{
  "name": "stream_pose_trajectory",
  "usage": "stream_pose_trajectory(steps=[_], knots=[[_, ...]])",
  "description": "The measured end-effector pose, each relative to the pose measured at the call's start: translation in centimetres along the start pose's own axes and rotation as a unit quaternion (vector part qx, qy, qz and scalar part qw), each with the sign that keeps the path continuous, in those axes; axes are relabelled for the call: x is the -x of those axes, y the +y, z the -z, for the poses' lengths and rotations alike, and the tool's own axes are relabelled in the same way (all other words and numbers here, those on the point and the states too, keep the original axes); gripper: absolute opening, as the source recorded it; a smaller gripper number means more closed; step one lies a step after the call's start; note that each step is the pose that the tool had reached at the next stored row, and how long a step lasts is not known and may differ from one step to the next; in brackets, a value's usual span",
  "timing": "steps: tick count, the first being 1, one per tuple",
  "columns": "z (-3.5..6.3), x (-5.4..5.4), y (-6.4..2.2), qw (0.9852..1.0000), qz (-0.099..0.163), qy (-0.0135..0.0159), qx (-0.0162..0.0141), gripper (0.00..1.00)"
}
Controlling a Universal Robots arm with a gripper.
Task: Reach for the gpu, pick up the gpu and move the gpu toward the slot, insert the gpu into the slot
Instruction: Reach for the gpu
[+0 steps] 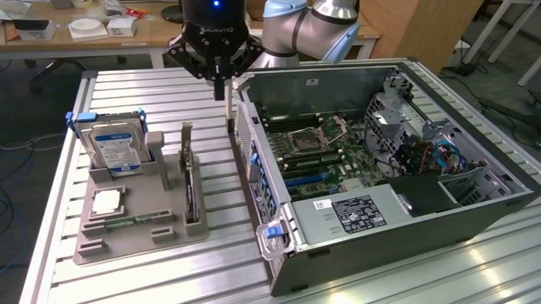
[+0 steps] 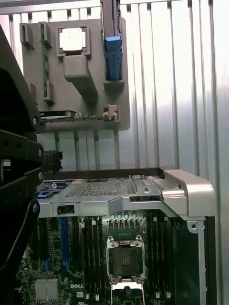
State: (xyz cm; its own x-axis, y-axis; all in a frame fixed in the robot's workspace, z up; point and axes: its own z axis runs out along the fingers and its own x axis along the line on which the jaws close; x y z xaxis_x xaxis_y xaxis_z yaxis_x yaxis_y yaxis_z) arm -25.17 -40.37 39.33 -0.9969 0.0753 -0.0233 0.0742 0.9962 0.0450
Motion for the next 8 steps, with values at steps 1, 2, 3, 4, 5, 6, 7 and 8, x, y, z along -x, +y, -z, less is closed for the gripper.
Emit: stream_pose_trajectory(steps=[1,2,3,4,5,6,7,8], knots=[[0.00,-0.07,-0.01,1.0000,0.000,0.0000,0.0000,0.10],[0.00,-0.14,-0.02,1.0000,0.000,0.0000,0.0000,0.10],[0.00,-0.27,-0.04,1.0000,0.000,0.0000,0.0000,0.10],[0.01,-0.34,-0.04,1.0000,0.000,0.0000,0.0000,0.10],[0.01,-0.42,-0.05,1.0000,0.000,0.0000,0.0000,0.10],[0.01,-0.49,-0.06,1.0000,0.000,0.0000,0.0000,0.10],[0.02,-0.56,-0.07,1.0000,0.000,0.0000,0.0000,0.10],[0.02,-0.63,-0.08,1.0000,0.000,0.0000,0.0000,0.10]])
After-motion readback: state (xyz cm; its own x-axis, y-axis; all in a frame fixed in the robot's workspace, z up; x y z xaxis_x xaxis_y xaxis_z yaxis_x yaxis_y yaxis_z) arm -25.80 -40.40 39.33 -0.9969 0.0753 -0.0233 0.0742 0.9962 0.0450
